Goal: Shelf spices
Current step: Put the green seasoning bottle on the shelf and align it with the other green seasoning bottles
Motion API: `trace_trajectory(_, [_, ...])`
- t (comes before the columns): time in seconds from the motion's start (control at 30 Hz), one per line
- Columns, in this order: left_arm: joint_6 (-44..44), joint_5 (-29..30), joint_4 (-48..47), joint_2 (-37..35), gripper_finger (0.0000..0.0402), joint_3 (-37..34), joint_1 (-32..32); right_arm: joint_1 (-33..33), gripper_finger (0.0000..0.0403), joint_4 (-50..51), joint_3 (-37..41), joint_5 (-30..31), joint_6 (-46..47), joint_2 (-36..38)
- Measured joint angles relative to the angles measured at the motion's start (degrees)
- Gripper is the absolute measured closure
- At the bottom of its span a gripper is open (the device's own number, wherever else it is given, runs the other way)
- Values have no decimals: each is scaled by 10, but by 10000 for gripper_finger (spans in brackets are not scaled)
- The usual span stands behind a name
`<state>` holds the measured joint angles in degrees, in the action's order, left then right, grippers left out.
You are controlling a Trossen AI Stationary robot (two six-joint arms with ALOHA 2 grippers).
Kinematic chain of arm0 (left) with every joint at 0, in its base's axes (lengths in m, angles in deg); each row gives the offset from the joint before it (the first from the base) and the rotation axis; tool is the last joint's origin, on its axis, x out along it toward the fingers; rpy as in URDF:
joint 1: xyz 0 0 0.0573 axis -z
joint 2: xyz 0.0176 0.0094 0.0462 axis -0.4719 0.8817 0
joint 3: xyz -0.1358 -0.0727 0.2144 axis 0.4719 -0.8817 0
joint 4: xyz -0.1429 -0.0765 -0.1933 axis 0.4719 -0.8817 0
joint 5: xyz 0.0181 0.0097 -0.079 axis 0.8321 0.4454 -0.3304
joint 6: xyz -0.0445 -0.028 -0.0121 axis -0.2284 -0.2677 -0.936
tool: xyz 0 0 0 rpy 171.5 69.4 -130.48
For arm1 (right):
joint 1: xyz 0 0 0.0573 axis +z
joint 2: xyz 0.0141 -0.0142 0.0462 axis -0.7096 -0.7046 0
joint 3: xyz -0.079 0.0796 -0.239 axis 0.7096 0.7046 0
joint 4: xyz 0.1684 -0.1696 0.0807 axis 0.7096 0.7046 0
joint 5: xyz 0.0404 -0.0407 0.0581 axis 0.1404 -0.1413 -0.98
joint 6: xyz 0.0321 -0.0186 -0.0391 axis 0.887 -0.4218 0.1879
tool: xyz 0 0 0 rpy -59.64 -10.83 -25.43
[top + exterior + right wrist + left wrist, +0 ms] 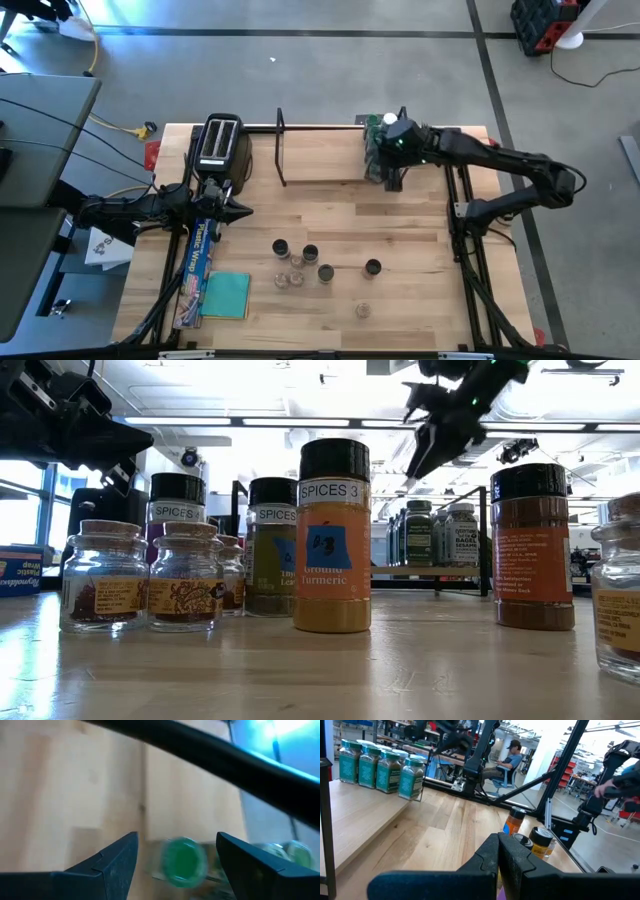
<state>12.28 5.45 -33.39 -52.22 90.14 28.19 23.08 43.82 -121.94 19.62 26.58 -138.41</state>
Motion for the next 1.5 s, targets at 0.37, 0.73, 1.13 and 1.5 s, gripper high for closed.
trace_trajectory(0.37, [0,0,0,0,401,0,0,55,270,51,0,-68,132,-60])
trace_trajectory(0.73, [0,0,0,0,401,0,0,16,392,48,0,7,139,-124])
trace_trajectory(1.13, [0,0,0,0,401,0,0,-24,394,49,0,9,67,-124])
trace_trajectory(1.5, [0,0,0,0,401,0,0,-24,394,79,0,20,49,-124])
